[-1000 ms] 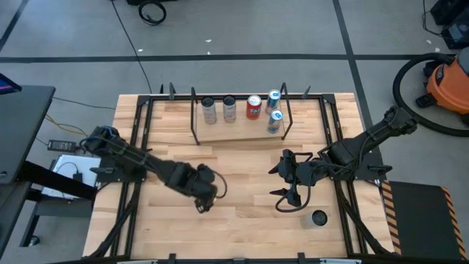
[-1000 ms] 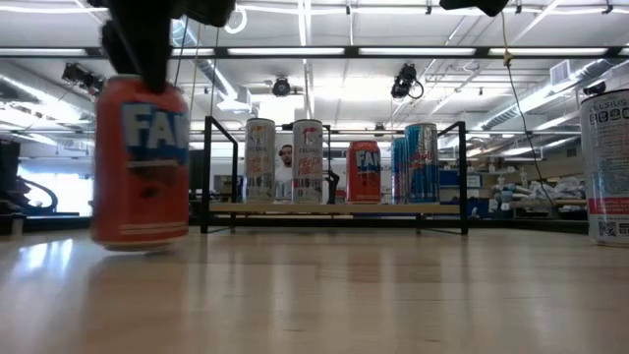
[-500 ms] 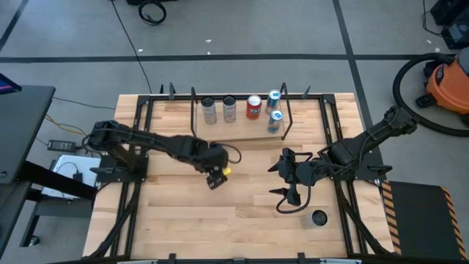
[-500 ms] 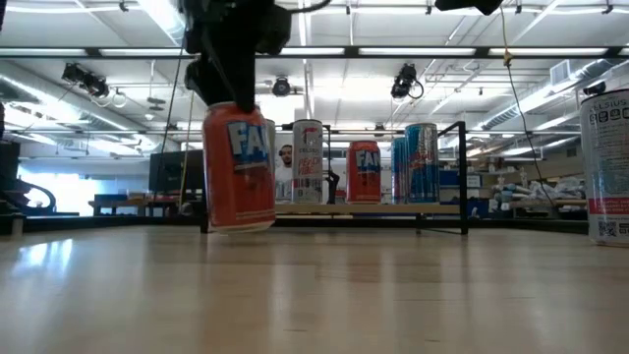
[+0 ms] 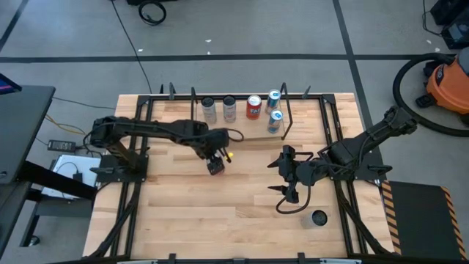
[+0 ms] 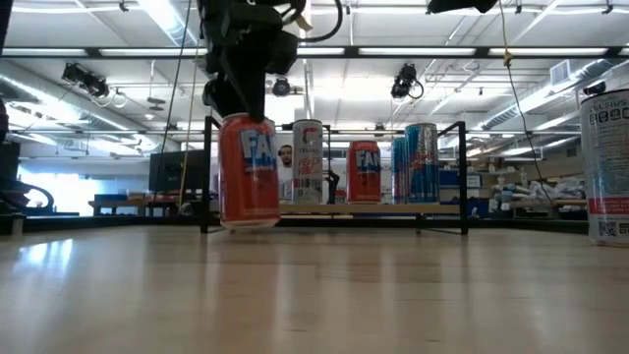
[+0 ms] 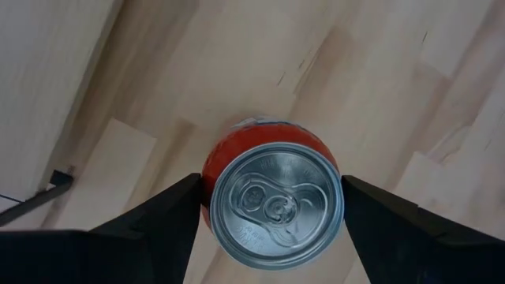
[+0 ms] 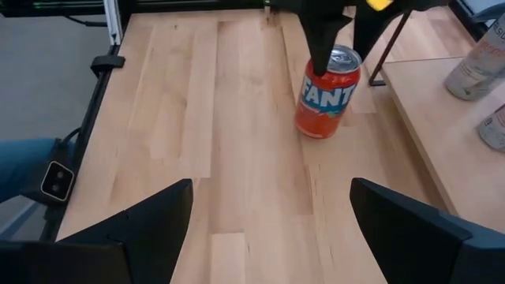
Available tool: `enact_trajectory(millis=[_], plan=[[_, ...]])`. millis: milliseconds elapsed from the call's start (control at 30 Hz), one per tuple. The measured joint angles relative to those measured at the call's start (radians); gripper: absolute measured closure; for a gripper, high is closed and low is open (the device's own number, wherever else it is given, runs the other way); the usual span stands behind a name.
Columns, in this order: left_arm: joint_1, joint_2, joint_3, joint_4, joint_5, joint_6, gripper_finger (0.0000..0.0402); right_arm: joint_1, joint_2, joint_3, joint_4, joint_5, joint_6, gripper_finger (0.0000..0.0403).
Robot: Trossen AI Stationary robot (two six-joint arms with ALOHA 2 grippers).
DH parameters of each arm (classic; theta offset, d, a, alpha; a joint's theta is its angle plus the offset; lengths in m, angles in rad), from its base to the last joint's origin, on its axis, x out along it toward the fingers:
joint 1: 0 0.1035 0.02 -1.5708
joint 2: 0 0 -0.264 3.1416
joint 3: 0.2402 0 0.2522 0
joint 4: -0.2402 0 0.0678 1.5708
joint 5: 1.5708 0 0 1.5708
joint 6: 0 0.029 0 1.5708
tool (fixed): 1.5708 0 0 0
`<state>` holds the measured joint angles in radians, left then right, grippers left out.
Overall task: Place canned beverage on shelf
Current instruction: Put the orange soda can aligned with the other orange soda can on the shelf
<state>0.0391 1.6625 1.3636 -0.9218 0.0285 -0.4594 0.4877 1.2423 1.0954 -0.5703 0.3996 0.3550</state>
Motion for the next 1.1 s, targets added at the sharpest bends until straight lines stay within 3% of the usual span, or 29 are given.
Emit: enact_trajectory(millis=[300,767,1100], plan=[[0.060,0.000,0.001,-0.011,0.048,0.082,0.0112,-0.001,0.000,0.000,-0.001,0.014,0.005,0.0051],[0.052,0.001,0.007,-0.037,0.048,0.108,0.0112,-0.001,0.000,0.000,-0.004,0.028,-0.015,0.0051],[0.097,0.006,0.161,-0.123,-0.013,0.207,0.0112,-0.013,0.000,0.000,-0.004,0.050,-0.018,0.0051]])
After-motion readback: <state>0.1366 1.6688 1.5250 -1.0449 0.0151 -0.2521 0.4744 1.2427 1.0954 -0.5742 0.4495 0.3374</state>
